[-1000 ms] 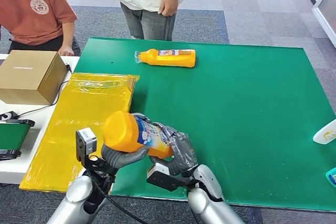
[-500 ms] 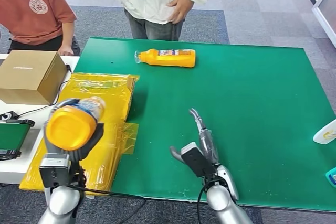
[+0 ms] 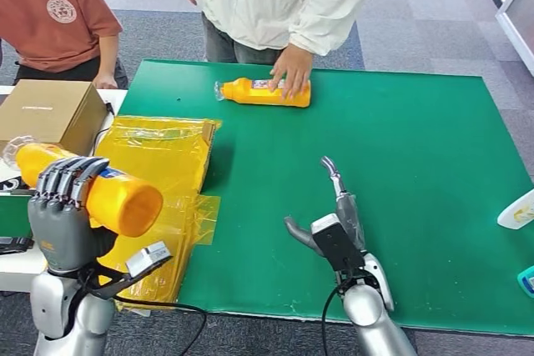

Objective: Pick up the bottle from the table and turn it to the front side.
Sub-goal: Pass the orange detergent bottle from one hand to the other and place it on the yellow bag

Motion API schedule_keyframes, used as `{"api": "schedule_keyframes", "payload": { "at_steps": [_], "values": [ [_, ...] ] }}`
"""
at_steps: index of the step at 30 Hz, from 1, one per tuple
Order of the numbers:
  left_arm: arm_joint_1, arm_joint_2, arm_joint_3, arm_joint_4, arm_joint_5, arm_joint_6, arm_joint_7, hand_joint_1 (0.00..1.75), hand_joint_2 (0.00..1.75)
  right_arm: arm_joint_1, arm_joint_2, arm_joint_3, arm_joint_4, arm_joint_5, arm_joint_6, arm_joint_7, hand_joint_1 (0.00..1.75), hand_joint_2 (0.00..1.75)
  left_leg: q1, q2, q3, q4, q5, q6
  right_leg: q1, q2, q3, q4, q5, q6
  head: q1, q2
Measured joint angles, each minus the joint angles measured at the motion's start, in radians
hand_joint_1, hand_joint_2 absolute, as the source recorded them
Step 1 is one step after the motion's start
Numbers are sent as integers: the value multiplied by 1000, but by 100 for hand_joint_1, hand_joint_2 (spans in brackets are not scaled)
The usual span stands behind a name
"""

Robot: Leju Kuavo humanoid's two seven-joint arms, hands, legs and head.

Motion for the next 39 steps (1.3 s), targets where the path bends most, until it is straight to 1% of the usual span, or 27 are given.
{"api": "schedule_keyframes", "payload": {
  "at_steps": [3, 5, 9, 12, 15, 17, 21, 28, 29, 32, 33, 39],
  "values": [
    [-22, 9, 12, 53, -51, 0, 53, 175, 175, -7, 0, 0, -6, -21, 3, -11, 0, 175, 0, 0, 0, 0, 0, 0, 0, 0, 0, 0, 0, 0, 0, 0],
    [-43, 31, 12, 115, -64, 0, 89, 175, 175, -14, 0, 1, -12, -35, 4, -16, 0, 175, 0, 0, 0, 0, 0, 0, 0, 0, 0, 0, 0, 0, 0, 0],
    [-88, 75, 7, 250, -67, 0, 127, 175, 175, -27, -1, 8, -19, -56, 18, -21, 0, 175, 0, 0, 0, 0, 0, 0, 0, 0, 0, 0, 0, 0, 0, 0],
    [-122, 107, -3, 357, -68, 0, 139, 175, 175, -32, -2, 20, -24, -64, 34, -25, 0, 175, 0, 0, 0, 0, 0, 0, 0, 0, 0, 0, 0, 0, 0, 0],
    [-152, 129, -14, 453, -68, 1, 143, 175, 175, -32, -3, 31, -28, -69, 44, -30, 0, 175, 0, 0, 0, 0, 0, 0, 0, 0, 0, 0, 0, 0, 0, 0],
    [-180, 142, -33, 523, -65, 1, 149, 175, 175, -31, -4, 44, -40, -77, 53, -41, 0, 175, 0, 0, 0, 0, 0, 0, 0, 0, -1, 0, 0, 0, 0, 0],
    [-251, 168, -104, 681, -63, 1, 162, 175, 175, -33, -4, 90, -85, -89, 74, -60, 0, 175, 0, 0, 0, 0, 0, 0, 0, 0, 0, 0, 0, 0, 0, 0],
    [-315, 187, -198, 829, -2, 2, 165, 175, 175, -36, -4, 140, -123, -109, 78, -60, 0, 175, 0, 0, 0, 0, 0, 0, 0, 0, 0, 0, 0, 0, 0, 0],
    [-319, 189, -209, 839, 10, 2, 165, 144, 175, -37, -4, 146, -126, -110, 78, -60, 0, 175, 0, 0, 0, 0, 0, 0, 0, 0, 0, 0, 0, 0, 0, 0],
    [-325, 193, -240, 858, 50, -1, 161, 13, 175, -39, -6, 162, -135, -117, 80, -60, 0, 175, 0, 0, 0, 0, 0, 0, 0, 0, 0, 0, 0, 0, 0, 0],
    [-326, 195, -250, 861, 65, -6, 159, 0, 175, -40, -6, 166, -140, -125, 85, -61, 0, 175, 0, 0, 0, 0, 0, 0, 0, 0, 0, 0, 0, 0, 0, 0],
    [-321, 211, -304, 865, 117, -55, 149, 0, 175, -32, -14, 196, -198, -168, 119, -76, 0, 175, 0, 0, 0, 0, 0, 0, 0, 0, 0, 0, 0, 0, 0, 0]
  ]
}}
